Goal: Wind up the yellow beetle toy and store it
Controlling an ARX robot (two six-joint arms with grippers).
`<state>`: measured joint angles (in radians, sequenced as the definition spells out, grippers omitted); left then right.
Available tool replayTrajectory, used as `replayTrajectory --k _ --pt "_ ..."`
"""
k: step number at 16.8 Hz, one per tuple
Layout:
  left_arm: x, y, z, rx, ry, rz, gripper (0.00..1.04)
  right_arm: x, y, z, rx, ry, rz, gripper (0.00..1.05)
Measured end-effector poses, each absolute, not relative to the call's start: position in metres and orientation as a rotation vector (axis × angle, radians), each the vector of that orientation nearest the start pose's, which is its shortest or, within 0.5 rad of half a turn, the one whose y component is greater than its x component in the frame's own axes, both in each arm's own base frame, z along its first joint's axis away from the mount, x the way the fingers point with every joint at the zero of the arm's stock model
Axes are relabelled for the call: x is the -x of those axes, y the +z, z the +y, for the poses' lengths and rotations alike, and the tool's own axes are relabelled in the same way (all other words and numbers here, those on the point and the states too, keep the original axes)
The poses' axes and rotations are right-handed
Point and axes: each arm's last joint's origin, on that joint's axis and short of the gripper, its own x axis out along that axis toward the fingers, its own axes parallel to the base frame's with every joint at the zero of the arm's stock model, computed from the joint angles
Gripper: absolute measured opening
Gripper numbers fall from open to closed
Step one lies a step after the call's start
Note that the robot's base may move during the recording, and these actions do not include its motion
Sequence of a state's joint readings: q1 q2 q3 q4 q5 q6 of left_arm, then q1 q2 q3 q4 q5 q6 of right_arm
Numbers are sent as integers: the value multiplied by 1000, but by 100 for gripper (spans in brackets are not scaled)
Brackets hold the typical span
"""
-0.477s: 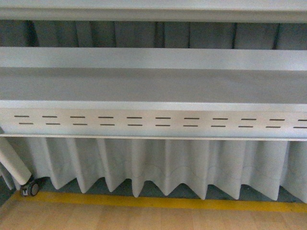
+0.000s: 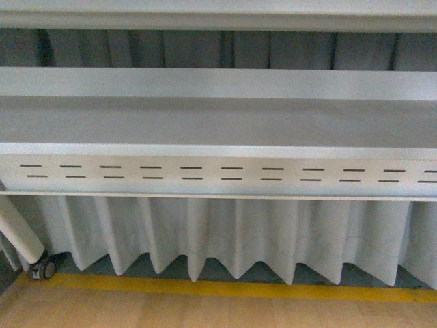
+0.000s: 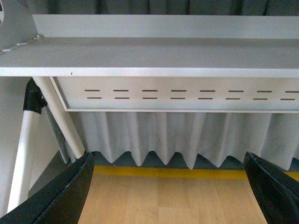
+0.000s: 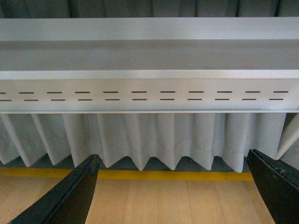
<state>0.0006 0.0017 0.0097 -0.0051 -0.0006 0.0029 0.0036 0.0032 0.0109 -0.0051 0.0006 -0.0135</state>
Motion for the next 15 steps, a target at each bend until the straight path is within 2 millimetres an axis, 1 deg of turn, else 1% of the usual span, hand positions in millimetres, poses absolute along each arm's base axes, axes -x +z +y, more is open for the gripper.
replayTrajectory --k 15 --pt "-97 166 0 -3 1 -3 98 -97 166 0 14 3 -3 98"
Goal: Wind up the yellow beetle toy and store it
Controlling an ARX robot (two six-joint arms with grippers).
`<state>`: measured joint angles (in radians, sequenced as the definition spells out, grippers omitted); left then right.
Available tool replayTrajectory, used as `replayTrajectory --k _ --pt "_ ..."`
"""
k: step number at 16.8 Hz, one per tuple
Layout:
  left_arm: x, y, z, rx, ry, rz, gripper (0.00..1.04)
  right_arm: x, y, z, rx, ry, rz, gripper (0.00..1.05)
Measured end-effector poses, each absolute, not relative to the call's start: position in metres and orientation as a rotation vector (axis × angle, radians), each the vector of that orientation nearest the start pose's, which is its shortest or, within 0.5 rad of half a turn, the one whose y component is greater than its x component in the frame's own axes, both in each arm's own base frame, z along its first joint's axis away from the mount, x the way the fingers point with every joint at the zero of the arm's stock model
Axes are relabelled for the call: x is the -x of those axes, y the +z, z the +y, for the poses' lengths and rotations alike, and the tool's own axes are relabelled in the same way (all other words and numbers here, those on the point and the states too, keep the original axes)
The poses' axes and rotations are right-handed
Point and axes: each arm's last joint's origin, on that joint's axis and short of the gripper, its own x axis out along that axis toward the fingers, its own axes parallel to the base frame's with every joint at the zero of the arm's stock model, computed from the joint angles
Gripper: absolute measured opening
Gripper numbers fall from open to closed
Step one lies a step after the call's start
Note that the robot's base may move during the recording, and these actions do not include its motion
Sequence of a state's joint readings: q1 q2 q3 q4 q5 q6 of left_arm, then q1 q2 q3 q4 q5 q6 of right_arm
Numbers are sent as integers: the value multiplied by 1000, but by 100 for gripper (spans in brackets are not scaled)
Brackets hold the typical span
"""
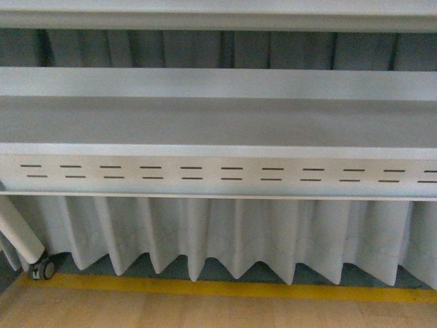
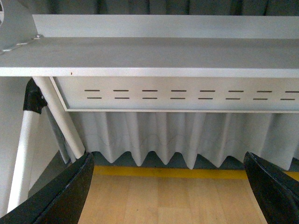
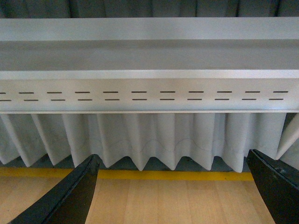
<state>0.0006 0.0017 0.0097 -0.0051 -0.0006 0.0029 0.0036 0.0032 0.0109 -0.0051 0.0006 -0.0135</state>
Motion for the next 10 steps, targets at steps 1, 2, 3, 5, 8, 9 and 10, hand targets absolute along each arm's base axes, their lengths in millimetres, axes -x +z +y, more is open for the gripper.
replayTrajectory --k 1,2,3,5,8,9,10 --pt "-97 166 0 -3 1 -3 98 -97 166 0 14 3 -3 98" --pt "-97 166 0 -3 1 -3 98 -97 166 0 14 3 -3 98" --pt "-97 166 0 -3 1 -3 98 -97 166 0 14 3 -3 98" --pt "-97 166 0 -3 1 -3 98 -97 166 0 14 3 -3 98" --pt "-97 166 0 -3 1 -3 98 -97 166 0 14 3 -3 98" --pt "-97 166 0 -3 1 -3 98 -97 166 0 14 3 -3 98" --pt "-97 166 0 -3 1 -3 98 -97 166 0 14 3 -3 98"
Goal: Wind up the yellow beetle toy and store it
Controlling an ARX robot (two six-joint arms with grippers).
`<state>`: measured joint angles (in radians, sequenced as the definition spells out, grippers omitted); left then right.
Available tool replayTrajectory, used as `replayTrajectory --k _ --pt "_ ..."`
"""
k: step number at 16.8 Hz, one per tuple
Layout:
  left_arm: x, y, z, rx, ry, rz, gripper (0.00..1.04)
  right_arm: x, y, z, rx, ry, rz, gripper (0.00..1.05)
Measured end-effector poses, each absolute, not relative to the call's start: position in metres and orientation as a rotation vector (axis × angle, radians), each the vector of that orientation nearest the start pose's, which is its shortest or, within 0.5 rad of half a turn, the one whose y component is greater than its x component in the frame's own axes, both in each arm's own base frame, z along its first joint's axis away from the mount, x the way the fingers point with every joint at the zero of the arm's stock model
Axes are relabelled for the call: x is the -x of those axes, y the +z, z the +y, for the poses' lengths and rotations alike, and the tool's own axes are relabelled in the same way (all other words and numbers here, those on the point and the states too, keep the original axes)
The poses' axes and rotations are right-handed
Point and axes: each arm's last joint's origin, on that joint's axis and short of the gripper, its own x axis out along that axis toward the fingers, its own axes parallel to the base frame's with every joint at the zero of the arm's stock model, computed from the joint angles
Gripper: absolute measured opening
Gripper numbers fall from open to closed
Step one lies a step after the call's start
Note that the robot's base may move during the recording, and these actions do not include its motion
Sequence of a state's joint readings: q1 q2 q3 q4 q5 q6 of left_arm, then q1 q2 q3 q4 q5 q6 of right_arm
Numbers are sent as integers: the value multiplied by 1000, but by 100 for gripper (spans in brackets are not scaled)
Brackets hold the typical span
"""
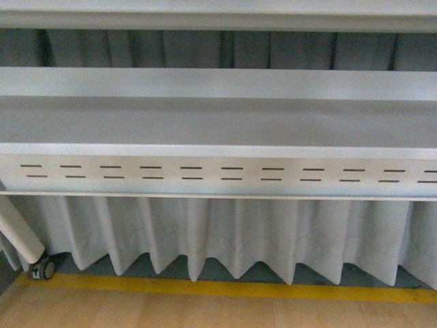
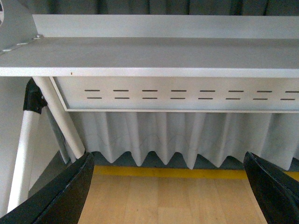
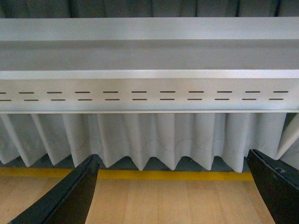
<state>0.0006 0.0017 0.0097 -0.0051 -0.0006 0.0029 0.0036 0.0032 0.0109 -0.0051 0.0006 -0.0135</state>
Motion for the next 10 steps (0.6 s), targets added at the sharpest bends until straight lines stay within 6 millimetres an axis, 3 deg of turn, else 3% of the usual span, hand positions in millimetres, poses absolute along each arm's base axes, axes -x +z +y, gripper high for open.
replayTrajectory --k 10 --pt "-97 166 0 -3 1 -2 98 -97 167 0 14 3 -3 98"
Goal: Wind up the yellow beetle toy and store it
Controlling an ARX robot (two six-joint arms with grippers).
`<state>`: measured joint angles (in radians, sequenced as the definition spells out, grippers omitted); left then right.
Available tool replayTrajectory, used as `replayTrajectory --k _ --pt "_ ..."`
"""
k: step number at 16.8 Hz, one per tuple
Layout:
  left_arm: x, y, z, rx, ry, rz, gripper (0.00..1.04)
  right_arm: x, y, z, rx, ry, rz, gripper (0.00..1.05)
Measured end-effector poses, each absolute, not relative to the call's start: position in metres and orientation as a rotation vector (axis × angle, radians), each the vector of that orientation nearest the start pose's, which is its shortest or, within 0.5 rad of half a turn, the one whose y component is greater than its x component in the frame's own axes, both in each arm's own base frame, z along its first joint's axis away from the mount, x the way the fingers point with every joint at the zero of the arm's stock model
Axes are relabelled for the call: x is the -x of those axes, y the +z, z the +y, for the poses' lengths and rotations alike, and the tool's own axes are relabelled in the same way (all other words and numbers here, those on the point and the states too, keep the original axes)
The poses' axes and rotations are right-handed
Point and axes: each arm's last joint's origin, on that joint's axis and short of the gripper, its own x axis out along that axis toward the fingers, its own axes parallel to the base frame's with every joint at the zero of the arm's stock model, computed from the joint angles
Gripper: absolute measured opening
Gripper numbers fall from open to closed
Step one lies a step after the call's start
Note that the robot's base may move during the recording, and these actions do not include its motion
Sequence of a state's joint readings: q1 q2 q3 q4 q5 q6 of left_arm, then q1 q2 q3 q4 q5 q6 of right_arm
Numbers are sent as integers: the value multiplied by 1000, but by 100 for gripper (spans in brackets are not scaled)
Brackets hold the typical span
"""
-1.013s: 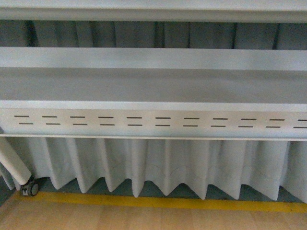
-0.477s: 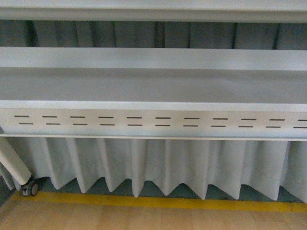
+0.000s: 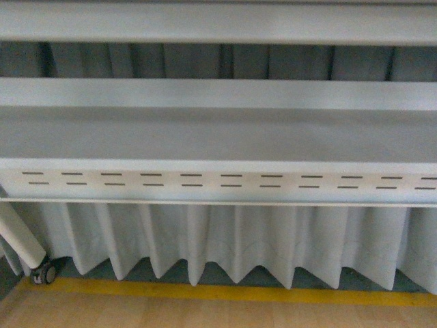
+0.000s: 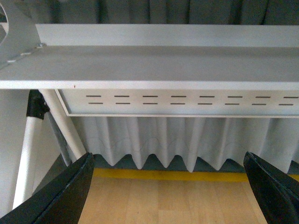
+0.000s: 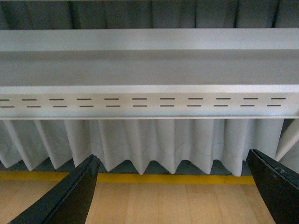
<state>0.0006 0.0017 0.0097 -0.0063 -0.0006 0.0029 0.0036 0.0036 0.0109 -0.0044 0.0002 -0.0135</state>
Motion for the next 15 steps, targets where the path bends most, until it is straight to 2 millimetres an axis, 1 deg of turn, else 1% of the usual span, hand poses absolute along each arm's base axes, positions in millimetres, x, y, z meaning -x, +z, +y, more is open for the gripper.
replayTrajectory --k 15 --pt "-97 166 0 -2 2 -3 98 -97 167 0 14 3 -5 98"
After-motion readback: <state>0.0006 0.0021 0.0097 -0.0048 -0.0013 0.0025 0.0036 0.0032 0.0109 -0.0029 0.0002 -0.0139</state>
